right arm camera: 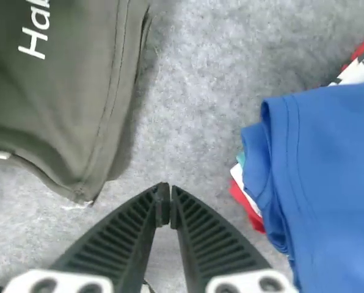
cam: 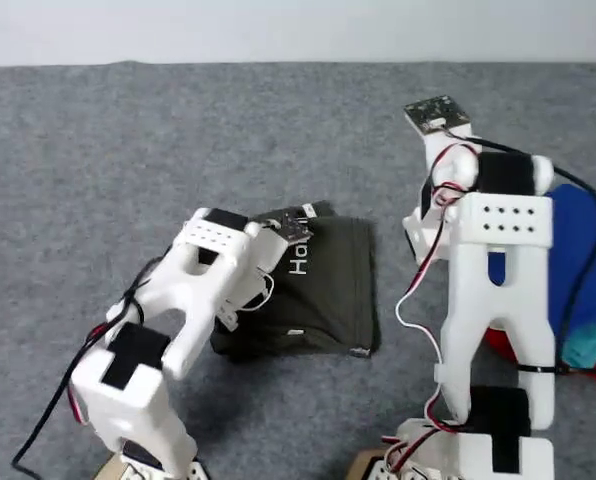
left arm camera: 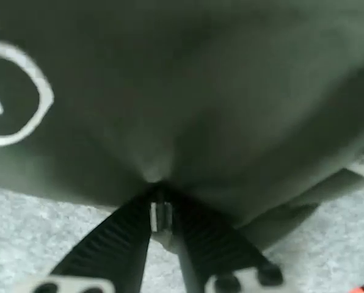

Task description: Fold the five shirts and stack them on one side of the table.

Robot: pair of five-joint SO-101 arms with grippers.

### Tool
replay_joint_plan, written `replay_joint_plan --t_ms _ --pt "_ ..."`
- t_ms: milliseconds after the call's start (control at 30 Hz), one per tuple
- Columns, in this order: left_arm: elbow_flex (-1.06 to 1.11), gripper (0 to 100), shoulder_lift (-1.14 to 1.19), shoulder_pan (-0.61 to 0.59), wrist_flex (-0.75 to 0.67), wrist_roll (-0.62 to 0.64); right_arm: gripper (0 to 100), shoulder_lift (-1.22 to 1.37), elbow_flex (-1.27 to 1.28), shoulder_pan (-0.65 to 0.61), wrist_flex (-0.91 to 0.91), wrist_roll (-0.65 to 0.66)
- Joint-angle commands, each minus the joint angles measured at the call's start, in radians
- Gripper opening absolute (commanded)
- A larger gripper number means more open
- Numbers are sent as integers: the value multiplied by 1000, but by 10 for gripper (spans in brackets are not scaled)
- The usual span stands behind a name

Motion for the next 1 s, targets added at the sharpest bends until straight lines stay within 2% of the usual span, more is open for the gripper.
replay_joint_plan --t_ms 0,167,400,533,700,967 --pt "-2 6 68 6 35 -29 10 -53 -49 18 36 34" --pt "5 5 35 6 54 -32 10 -44 -49 12 25 34" --pt "4 5 -328 6 114 -28 16 25 -15 5 -145 29" --pt "5 5 -517 -32 150 -26 46 120 -23 -56 -199 29" --pt "5 5 -672 -227 150 -34 145 225 -23 -140 -277 28" --pt "5 5 -710 -620 147 -41 154 407 -49 -213 -479 28"
